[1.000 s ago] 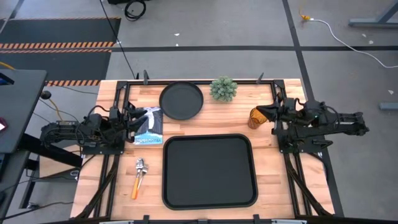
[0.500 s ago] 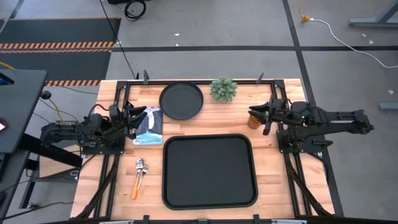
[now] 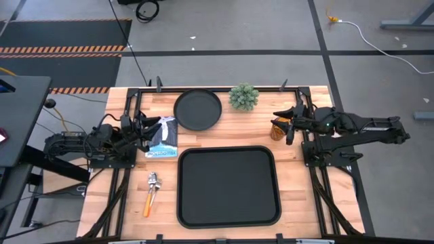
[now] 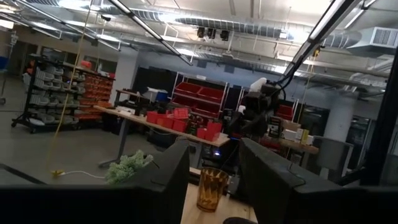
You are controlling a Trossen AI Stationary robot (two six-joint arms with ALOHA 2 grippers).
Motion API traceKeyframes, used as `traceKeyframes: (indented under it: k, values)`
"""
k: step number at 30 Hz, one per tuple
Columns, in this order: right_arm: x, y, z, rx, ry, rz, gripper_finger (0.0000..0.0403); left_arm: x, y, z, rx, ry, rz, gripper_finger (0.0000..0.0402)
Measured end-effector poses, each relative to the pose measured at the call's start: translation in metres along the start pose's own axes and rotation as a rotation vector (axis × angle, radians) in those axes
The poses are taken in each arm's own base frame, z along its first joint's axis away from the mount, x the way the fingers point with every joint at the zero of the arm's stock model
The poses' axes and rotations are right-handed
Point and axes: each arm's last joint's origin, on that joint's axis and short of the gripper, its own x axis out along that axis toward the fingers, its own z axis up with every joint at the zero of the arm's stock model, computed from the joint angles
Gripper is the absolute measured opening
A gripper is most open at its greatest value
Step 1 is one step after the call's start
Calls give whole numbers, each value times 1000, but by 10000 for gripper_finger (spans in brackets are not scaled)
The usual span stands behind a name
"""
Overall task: Pick and place plate/cup/fork/spoon on tray
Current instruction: Put the yellow cup on the black tray
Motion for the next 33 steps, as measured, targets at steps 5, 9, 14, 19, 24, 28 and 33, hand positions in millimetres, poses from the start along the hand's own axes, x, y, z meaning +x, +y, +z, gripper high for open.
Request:
traceKeyframes:
  k: [5,9,14,19,24,28,33]
  values:
    - [0,3,14,-5,149,-20,198,0,1,0,-13,-1,39,148]
    - [7,7,21,-37,302,-51,199,0,3,-4,-16,26,93,148]
    - [20,13,21,-116,513,-86,199,-1,4,-8,-24,70,110,148]
    - [32,18,20,-174,695,-128,208,0,4,-7,-18,68,119,148]
    - [45,23,14,-213,899,-162,227,1,2,2,18,46,113,148]
    - [56,23,6,-206,1039,-178,232,1,2,6,46,33,110,148]
    - [71,13,-1,-148,1167,-174,230,1,1,7,66,28,110,148]
